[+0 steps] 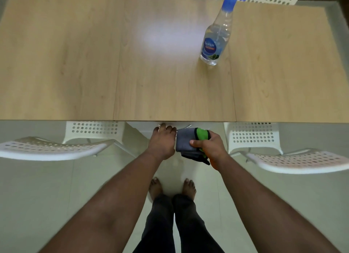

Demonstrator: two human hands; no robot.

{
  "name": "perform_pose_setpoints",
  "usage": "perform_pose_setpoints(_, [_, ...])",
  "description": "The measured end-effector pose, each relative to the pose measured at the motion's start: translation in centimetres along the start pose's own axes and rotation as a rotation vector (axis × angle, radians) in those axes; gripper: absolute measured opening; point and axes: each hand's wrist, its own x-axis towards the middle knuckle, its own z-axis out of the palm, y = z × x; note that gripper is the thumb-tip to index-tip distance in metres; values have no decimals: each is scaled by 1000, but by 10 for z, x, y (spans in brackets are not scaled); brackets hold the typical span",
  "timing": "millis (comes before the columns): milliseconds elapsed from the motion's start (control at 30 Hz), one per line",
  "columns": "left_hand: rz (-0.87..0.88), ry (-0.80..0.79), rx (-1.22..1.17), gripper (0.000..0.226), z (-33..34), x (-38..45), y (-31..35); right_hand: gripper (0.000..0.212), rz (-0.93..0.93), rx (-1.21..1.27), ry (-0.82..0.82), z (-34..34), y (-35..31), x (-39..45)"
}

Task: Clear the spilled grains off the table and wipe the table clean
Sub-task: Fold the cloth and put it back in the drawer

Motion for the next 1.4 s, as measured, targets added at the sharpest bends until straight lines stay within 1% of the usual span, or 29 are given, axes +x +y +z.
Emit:
perform_pose_setpoints(100, [3,-35,-28,64,3,-19,8,36,-23,13,-16,-9,-3,-6])
perform_pose_setpoints(167, [10,-40,-106,55,9,-37,9,41,-27,30,-32,-13,-5,-9])
perform_pose_setpoints(233, [-25,-8,-243,42,11,-55,9,44,-22,74,-52,-13,-12,-13])
perform_pose_setpoints(267, [-58,33,-315,37,10,-62,9,46,-21,96,-62,-13,-15,-13])
perform_pose_setpoints(333, [-144,169,-408,31,3,-74,7,46,-10,121,-80,-8,-23,-14])
perform_pose_setpoints(400, [-222,298,-460,27,-6,-81,2,38,14,129,-85,0,-28,-9])
perform_pose_setpoints(433, [-258,329,-483,29,-8,-84,-3,34,26,126,-90,5,-30,-6])
perform_pose_setpoints(500, [-317,319,-517,36,-10,-87,-15,32,45,109,-102,17,-32,1])
perform_pose_setpoints(667, [-434,154,-713,49,-10,-93,-44,39,117,91,-148,50,-17,22])
perform_pose_setpoints(767, [-457,111,-772,55,-12,-96,-52,38,185,91,-173,73,-5,31])
perform_pose_setpoints(833, [-485,107,-781,71,-13,-98,-57,34,254,89,-222,87,2,39])
perform_pose_setpoints(933, [-507,161,-703,103,-7,-101,-64,25,323,45,-319,108,11,51])
perform_pose_setpoints(1000, [-511,184,-713,115,-4,-101,-66,23,333,-32,-326,118,17,60])
perform_pose_setpoints(1033, [-512,182,-741,118,-2,-101,-67,26,313,-117,-309,123,23,66])
perform_pose_setpoints(1133, [-484,157,-803,125,-1,-99,-68,44,156,-528,-202,124,34,77])
perform_pose_setpoints(1200, [-456,134,-815,126,-4,-98,-68,44,89,-664,-173,123,36,78])
perform_pose_setpoints(1233, [-442,125,-809,124,-6,-97,-68,43,81,-665,-185,122,37,78])
perform_pose_setpoints(1267, [-428,118,-800,120,-8,-96,-68,42,118,-614,-205,122,38,78])
perform_pose_setpoints(1333, [-406,105,-784,114,-11,-95,-69,40,234,-438,-269,124,40,75])
perform_pose_setpoints(1367, [-401,100,-785,114,-13,-95,-69,37,245,-409,-280,125,42,74])
perform_pose_setpoints(1400, [-399,91,-786,115,-13,-95,-69,35,207,-447,-266,127,46,75])
